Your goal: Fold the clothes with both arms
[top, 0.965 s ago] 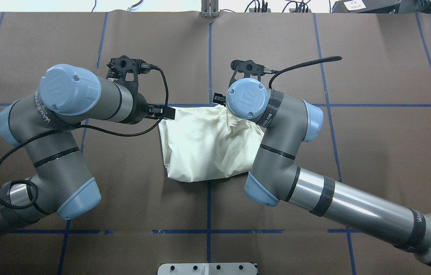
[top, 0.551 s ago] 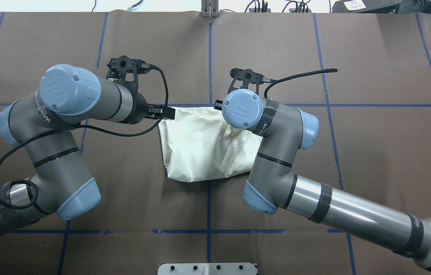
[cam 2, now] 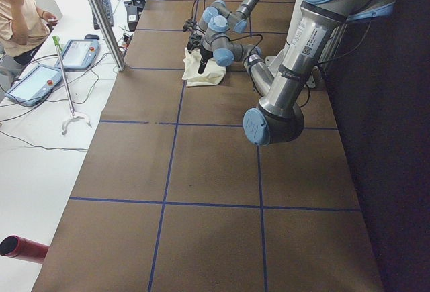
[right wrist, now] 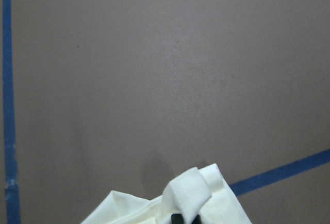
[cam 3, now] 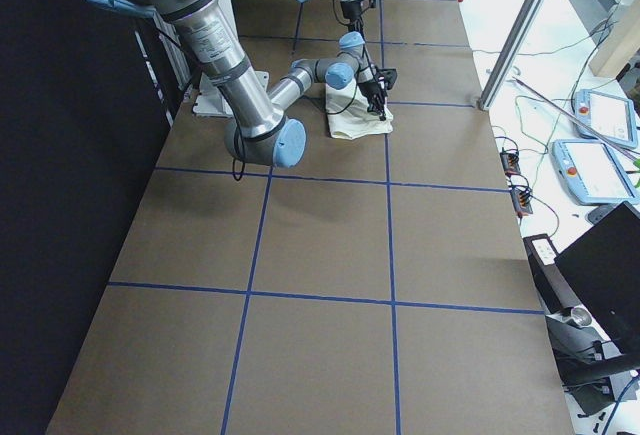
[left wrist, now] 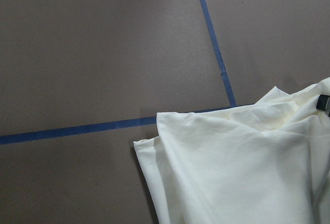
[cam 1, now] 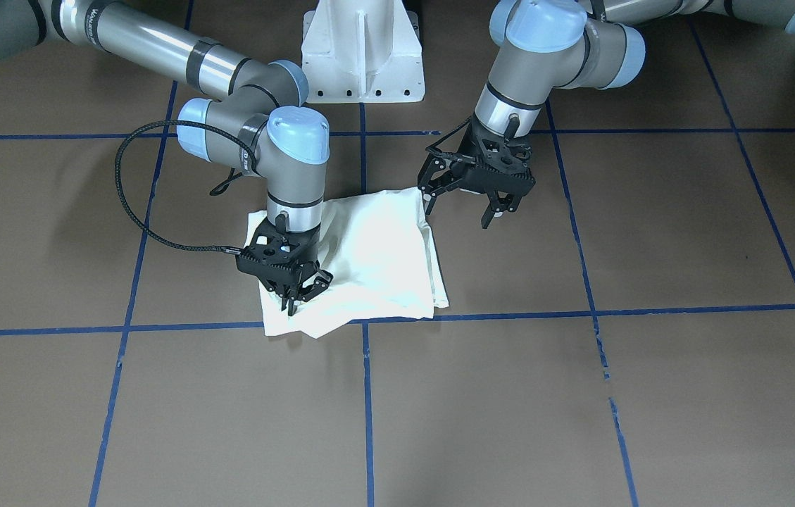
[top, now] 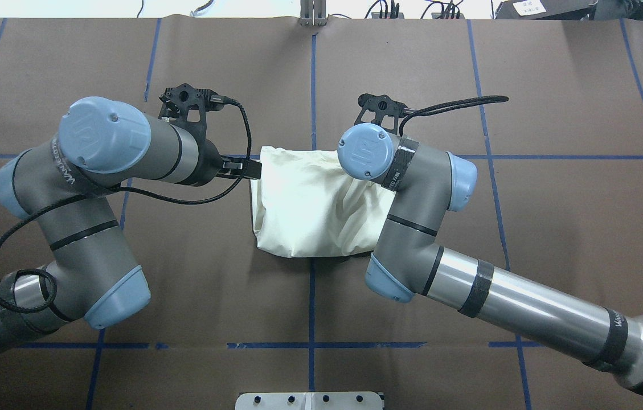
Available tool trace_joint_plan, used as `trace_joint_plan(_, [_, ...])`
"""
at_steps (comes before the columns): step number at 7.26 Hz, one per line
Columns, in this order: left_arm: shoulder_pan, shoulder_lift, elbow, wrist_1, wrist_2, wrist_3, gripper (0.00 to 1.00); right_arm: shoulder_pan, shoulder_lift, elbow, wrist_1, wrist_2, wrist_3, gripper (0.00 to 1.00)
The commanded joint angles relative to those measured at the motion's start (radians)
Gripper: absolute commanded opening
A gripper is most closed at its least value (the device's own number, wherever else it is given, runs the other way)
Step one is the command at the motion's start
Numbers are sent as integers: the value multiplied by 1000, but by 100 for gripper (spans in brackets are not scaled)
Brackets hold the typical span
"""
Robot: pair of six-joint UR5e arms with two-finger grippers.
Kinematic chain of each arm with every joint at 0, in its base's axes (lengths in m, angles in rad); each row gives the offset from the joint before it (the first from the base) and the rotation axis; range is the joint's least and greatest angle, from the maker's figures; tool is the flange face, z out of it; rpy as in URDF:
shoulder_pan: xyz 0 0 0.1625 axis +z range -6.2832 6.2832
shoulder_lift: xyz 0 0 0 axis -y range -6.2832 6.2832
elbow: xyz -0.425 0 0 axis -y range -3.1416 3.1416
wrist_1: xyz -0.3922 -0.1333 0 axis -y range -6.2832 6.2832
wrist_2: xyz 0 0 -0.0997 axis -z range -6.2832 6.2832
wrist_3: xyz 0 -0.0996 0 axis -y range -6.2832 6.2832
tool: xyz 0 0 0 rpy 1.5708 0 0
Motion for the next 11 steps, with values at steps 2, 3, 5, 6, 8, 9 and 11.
trace_joint_plan(2, [19,-1,18,-26,1,3,100,68,38,3,-5,83,-98,100])
trace_joint_plan(3, [43,10,62,-150,2,3,100,152,29,40,-4,260,-170,100])
trace_joint_plan(5, [77,13,179,-385,4,-3,100,220,-16,117,-5,354,-232,100])
trace_joint_plan(6, [95,13,187,-421,4,-61,100,222,-20,115,-5,352,-232,100])
trace_joint_plan(8, [147,10,172,-494,1,-248,100,222,-22,115,-4,352,-232,100])
trace_joint_plan(9, [189,13,184,-502,5,-288,100,222,-23,117,-2,352,-232,100])
trace_joint_plan(11, [200,14,189,-501,8,-287,100,220,-25,117,-1,351,-232,100])
